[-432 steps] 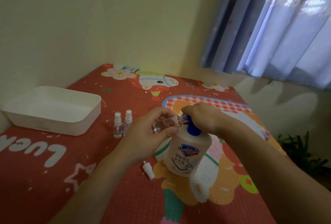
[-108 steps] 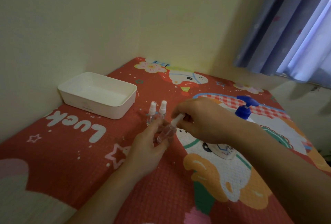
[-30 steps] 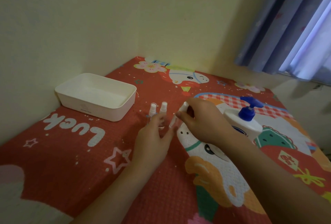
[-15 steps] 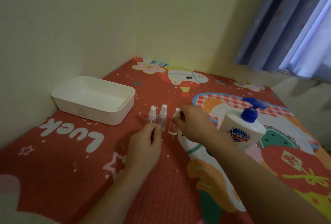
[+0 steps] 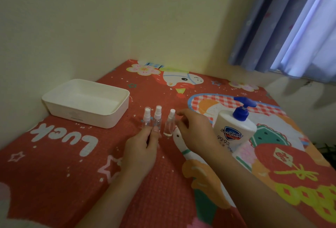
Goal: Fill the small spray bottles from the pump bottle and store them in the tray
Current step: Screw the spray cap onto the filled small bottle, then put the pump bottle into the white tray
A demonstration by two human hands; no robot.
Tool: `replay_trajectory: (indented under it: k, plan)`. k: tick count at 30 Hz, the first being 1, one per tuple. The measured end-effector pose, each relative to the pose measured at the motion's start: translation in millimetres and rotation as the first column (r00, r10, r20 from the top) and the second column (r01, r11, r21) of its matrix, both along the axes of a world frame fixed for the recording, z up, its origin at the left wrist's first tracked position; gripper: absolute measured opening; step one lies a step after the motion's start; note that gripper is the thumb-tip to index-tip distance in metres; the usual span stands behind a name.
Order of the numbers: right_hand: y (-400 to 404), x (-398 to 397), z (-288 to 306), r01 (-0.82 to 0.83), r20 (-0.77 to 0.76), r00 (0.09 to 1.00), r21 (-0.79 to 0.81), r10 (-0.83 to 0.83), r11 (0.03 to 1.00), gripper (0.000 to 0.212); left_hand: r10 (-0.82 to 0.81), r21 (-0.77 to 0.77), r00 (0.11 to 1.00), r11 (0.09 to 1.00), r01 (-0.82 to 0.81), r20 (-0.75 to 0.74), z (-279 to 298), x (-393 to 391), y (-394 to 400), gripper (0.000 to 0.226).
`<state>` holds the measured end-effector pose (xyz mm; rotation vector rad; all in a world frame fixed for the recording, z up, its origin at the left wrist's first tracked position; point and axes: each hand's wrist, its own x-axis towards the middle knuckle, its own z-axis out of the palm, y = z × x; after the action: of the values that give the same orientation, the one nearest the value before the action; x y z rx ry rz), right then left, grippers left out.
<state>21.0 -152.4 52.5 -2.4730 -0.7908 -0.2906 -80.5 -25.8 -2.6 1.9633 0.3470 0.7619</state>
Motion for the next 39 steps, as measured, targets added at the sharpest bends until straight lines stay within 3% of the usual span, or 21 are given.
replay_trajectory:
  k: [6,12,16,19,24,28,34,39]
  plan:
    - [-37.9,-43.6,-17.0,0.059,0.036,0.997,0.220,-0.068,0.974,0.014,-0.066,0.029,0.998,0.997,0.066,0.015,-2.5,-1.5,-7.5,0.030]
    - [-87.7,-58.0,-42.9,0.282,-0.075,0.959,0.201,-0.272,0.938,0.028,-0.110,0.067,0.993,0.992,0.107,0.037,-7.5,0.2,-11.0,0.039]
    - [-116.6,-52.0,-42.9,0.528,-0.138,0.849,0.154,-0.511,0.835,0.040,-0.122,0.094,0.992,0.988,0.119,0.033,-7.6,-0.6,-14.8,0.041]
    - [-127.3,-45.2,-45.3,0.596,-0.166,0.803,0.205,-0.572,0.777,0.044,-0.132,0.110,0.991,0.986,0.127,0.037,-7.4,-0.3,-17.0,0.041]
    - [-126.9,-31.4,-51.4,0.510,-0.217,0.860,0.318,-0.463,0.799,0.078,-0.156,0.113,0.987,0.982,0.152,0.026,-6.7,-0.1,-20.6,0.042]
    - [-117.6,-27.5,-50.4,0.389,-0.347,0.905,0.435,-0.248,0.812,0.065,-0.166,0.104,0.986,0.981,0.161,0.035,-3.5,1.0,-22.6,0.039]
    - [-116.0,-22.8,-53.1,0.376,-0.357,0.909,0.479,-0.215,0.793,0.058,-0.202,0.091,0.979,0.976,0.199,0.031,7.7,0.8,-28.3,0.029]
    - [-115.1,-34.9,-44.7,0.329,-0.330,0.928,0.512,-0.172,0.793,0.057,-0.282,0.006,0.959,0.959,0.282,0.020,24.2,1.6,-38.8,0.006]
